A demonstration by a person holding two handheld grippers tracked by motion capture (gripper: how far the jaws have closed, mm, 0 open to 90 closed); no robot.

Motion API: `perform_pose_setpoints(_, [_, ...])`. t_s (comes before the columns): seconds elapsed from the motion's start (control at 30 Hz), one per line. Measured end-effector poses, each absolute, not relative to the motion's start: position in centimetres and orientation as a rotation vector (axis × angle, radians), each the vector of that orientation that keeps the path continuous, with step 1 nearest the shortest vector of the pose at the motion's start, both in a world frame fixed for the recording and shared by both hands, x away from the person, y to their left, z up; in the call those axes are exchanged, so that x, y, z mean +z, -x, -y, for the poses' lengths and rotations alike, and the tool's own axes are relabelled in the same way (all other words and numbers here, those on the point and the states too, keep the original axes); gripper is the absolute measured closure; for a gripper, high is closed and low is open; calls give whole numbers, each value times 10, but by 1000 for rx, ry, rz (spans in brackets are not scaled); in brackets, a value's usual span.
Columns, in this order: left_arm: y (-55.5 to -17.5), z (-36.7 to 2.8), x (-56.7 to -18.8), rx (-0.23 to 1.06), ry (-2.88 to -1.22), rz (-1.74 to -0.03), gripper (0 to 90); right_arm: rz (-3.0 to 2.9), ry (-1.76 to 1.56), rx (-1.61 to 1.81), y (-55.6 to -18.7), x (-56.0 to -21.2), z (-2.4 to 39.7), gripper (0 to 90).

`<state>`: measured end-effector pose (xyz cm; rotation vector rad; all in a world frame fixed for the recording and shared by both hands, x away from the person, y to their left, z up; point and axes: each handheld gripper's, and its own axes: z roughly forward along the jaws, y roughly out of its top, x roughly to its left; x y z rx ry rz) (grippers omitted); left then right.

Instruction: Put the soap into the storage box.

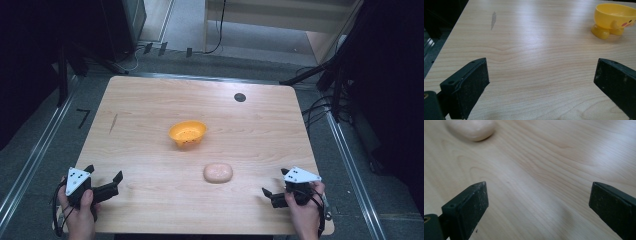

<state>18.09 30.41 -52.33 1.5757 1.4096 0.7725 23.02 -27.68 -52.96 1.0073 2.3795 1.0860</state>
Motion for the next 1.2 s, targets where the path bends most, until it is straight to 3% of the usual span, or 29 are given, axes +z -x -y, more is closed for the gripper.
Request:
perform_pose_setpoints(0.17, [-181,-304,-523,766,-1578,-1408,2,-2500,-838,1024,-238,-522,265,30])
perform_pose_setpoints(0.3, [-181,-305,-523,766,-1577,-1410,2,-2568,-760,1012,-249,-520,258,93])
perform_pose_setpoints(0.57, [-181,-305,-523,763,-1573,-1409,2,-2659,-635,926,-264,-520,238,133])
perform_pose_setpoints(1.2, [-181,-303,-523,782,-1577,-1411,36,-2820,-356,832,-290,-504,183,168])
